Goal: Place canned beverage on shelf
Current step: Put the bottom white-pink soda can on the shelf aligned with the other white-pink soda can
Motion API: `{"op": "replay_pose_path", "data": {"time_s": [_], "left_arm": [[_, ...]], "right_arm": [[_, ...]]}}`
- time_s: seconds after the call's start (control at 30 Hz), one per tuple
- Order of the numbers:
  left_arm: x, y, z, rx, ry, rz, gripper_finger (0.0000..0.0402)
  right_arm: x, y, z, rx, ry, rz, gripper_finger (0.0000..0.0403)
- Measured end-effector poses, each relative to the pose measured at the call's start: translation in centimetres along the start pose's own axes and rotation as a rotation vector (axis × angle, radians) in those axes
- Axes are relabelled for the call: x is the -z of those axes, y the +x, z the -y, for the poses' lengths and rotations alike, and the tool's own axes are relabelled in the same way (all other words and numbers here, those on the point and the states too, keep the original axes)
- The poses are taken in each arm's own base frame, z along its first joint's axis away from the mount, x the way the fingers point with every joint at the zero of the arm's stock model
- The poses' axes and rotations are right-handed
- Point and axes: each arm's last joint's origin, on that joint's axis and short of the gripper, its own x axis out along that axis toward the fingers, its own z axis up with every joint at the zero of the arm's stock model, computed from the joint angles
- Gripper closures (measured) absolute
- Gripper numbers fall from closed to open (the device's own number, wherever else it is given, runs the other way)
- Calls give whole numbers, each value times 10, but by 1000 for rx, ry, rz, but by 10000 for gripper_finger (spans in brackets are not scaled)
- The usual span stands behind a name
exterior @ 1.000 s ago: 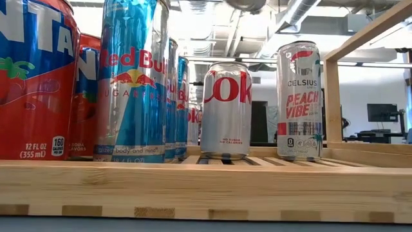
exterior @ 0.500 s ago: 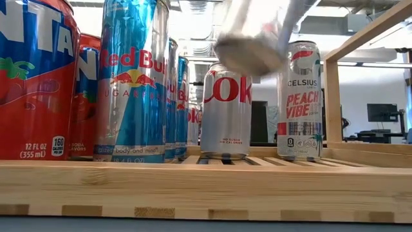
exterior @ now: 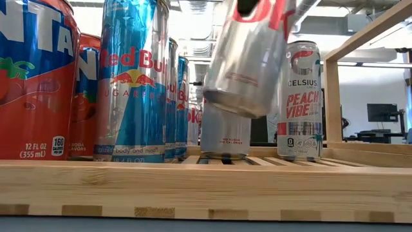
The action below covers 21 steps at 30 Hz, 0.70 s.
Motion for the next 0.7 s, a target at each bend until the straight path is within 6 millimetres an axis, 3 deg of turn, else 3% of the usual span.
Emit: {"op": "replay_pose_path", "data": {"time_s": [0.3, 0.53, 0.7], "left_arm": [[0, 0, 0, -1, 7, 0, 81], [0, 0, 0, 0, -1, 0, 81], [0, 0, 0, 0, -4, 2, 81]], "right_arm": [[-6, 10, -5, -10, -49, 27, 158], [-16, 31, -5, 0, -109, -7, 158], [-18, 30, -2, -4, -114, -11, 158]]}}
